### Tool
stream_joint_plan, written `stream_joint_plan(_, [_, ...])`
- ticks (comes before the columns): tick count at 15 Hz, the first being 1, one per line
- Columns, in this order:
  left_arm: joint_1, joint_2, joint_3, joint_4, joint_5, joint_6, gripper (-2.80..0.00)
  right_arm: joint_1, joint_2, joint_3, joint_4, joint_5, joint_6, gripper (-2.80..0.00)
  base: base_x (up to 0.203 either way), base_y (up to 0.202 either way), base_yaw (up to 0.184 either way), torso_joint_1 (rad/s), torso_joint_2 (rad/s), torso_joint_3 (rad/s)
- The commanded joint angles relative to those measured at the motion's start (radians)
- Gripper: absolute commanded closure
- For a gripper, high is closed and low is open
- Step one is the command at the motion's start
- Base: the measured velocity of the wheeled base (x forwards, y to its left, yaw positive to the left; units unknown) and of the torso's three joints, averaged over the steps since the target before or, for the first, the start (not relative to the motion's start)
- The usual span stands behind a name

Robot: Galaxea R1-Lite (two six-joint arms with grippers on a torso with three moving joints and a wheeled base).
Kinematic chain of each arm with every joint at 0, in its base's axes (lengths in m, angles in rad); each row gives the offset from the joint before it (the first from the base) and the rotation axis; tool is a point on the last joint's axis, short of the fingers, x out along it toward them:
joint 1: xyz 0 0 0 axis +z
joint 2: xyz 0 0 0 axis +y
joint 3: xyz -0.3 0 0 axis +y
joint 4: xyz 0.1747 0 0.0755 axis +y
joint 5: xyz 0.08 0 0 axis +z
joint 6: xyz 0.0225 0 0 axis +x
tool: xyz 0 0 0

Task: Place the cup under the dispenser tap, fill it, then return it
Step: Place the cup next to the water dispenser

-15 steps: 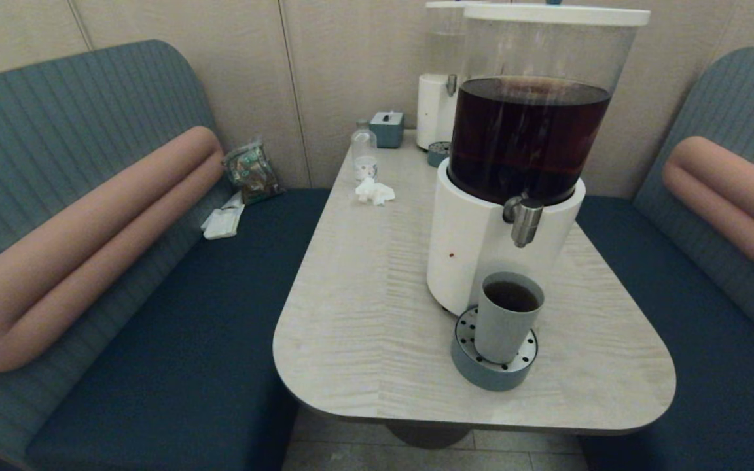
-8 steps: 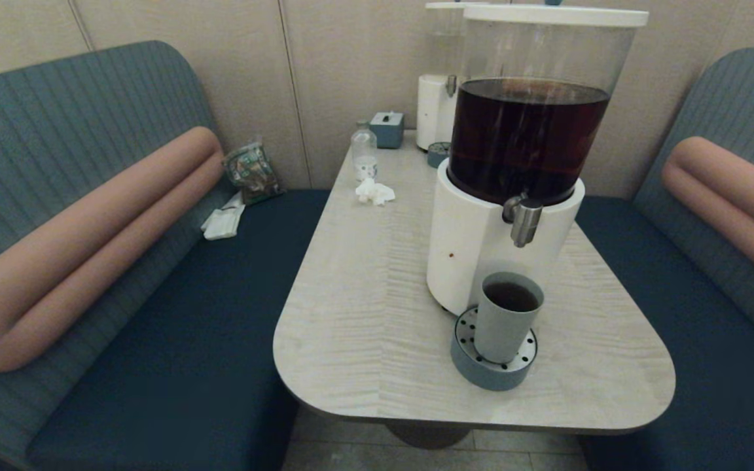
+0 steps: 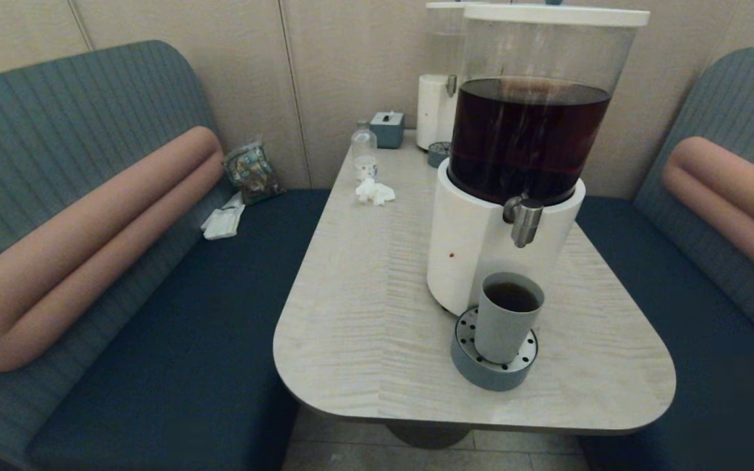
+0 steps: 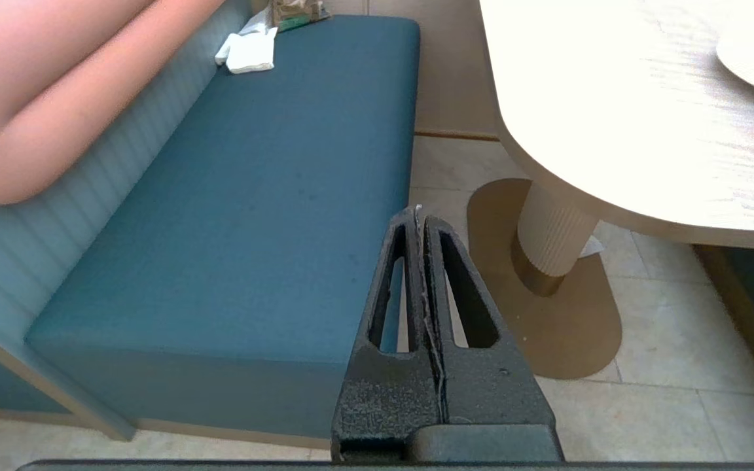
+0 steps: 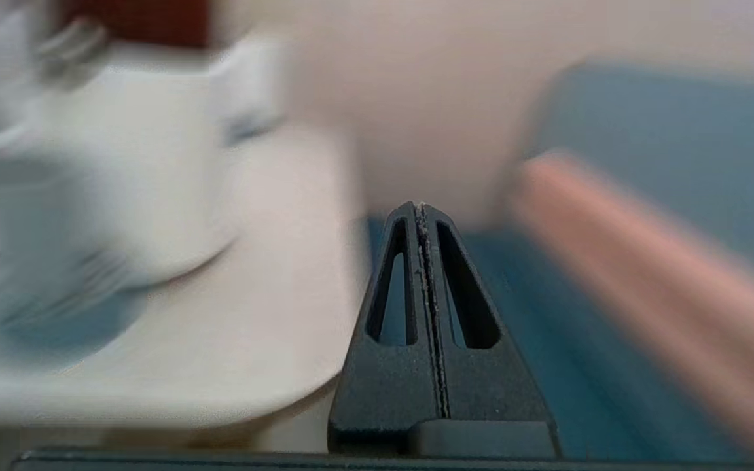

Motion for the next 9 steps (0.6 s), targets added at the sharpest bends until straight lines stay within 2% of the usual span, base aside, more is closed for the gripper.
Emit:
stream_joint_plan(1, [0.000, 0.001, 0.000, 0.000, 0.001, -0.001, 0.00, 0.000, -0.003, 0.027, 0.200, 0.083, 0.031, 0.00, 0.000, 0.000, 0.000, 0.000, 0.00, 0.000])
stream_joint_plan(3, [0.000, 0.001, 0.002, -0.003, 0.001, 0.001, 0.00, 0.000, -0.003, 0.027, 0.325, 0.177, 0.067, 0.00, 0.000, 0.000, 0.000, 0.000, 0.00, 0.000])
stream_joint_plan(5, [0.000, 0.001, 0.000, -0.001, -0.001, 0.001, 0.00, 0.000, 0.001, 0.020, 0.415, 0.184, 0.097, 0.00, 0.000, 0.000, 0.000, 0.000, 0.00, 0.000])
stream_joint_plan(9, [0.000, 0.000, -0.001, -0.002, -0.028, 0.035, 0.00, 0.000, -0.002, 0.027, 0.383, 0.185, 0.100, 0.00, 0.000, 0.000, 0.000, 0.000, 0.00, 0.000])
